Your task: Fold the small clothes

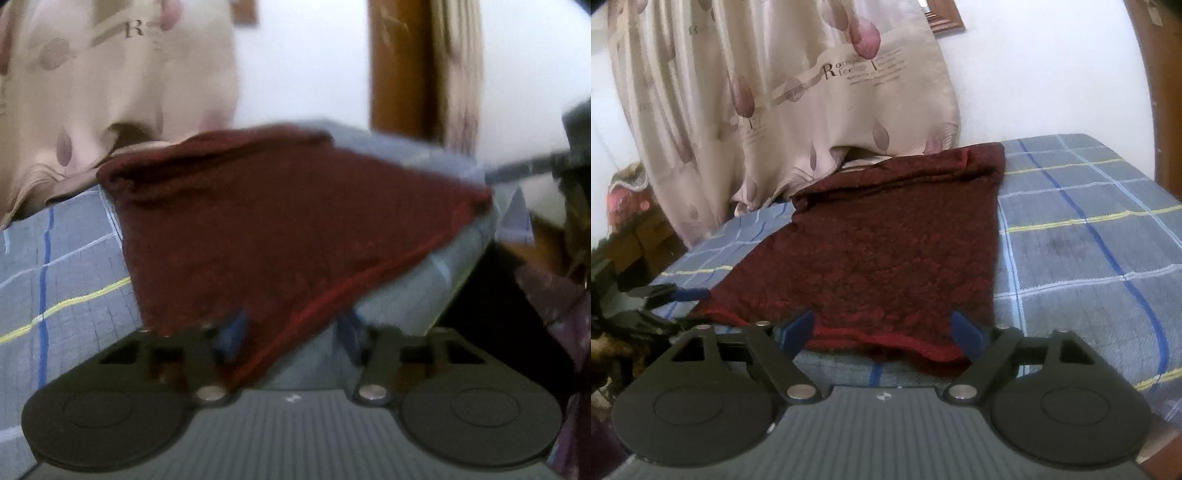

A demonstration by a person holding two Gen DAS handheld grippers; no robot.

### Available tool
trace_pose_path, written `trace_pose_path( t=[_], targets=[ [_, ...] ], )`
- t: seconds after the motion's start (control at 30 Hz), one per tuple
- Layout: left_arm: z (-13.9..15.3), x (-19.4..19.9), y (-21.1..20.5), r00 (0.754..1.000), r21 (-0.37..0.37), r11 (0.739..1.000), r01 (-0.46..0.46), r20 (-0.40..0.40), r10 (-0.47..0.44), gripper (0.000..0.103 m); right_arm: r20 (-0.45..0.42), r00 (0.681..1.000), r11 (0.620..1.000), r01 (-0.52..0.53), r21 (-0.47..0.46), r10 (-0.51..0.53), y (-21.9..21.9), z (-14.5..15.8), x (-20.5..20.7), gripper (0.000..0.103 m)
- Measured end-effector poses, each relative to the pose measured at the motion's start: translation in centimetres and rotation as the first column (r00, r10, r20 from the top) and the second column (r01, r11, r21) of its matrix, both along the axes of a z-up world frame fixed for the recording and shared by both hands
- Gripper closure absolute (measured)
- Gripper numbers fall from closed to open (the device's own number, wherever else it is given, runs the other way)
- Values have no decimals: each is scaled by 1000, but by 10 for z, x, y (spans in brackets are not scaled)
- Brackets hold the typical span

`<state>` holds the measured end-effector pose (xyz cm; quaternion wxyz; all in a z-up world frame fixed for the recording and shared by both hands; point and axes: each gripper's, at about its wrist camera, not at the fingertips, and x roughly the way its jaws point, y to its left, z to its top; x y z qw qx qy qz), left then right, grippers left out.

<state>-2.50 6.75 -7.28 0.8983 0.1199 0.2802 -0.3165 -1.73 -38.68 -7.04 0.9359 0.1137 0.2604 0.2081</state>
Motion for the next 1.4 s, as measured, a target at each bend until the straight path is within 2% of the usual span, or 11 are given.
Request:
trace_pose_path(
  t=[0.1, 0.2, 0.4, 0.5, 0.67, 0.77, 0.87, 1.03, 1.17, 1.27, 1.4],
  targets=[
    [5, 2, 7, 1000, -22, 999, 25, -10, -25, 82, 2, 1000, 1000, 11, 12, -11, -1, 1, -1, 12],
    [7, -2, 8, 999, -16, 999, 40, -25, -40, 90, -3, 1000, 1000, 19, 11, -19, -2, 1, 0, 10],
    [21, -30, 18, 995, -64, 995, 70, -61, -74, 98, -14, 999, 998, 49, 33, -49, -8, -1, 2, 8],
    [12, -42, 25, 994, -42, 998, 44, -96, -47, 98, -25, 998, 997, 59, 51, -57, -12, -3, 4, 7],
    [24, -44, 57, 995, -232, 970, -68, -81, 50, 97, -33, 996, 992, 85, 97, -82, -21, -5, 7, 7],
    [29, -24, 82, 973, -358, 908, -217, -148, 175, 84, -41, 994, 983, 109, 147, -104, -31, -5, 8, 5],
    [23, 1, 100, 931, -416, 844, -339, -280, 236, 20, -63, 990, 972, 140, 190, -130, -42, -8, 11, 4],
    [9, 35, 100, 901, -461, 812, -358, -400, 170, 20, -100, 985, 962, 159, 222, -140, -52, -18, 20, 4],
    [3, 56, 82, 906, -417, 860, -293, -410, 110, 21, -122, 984, 961, 155, 231, -130, -52, -24, 26, 4],
    [-4, 64, 85, 859, -416, 833, -365, -496, 128, 93, -130, 983, 960, 154, 232, -127, -52, -28, 32, 4],
    [-12, 39, 94, 839, -453, 784, -425, -523, 152, 93, -137, 982, 957, 157, 242, -127, -54, -30, 43, 4]
  ],
)
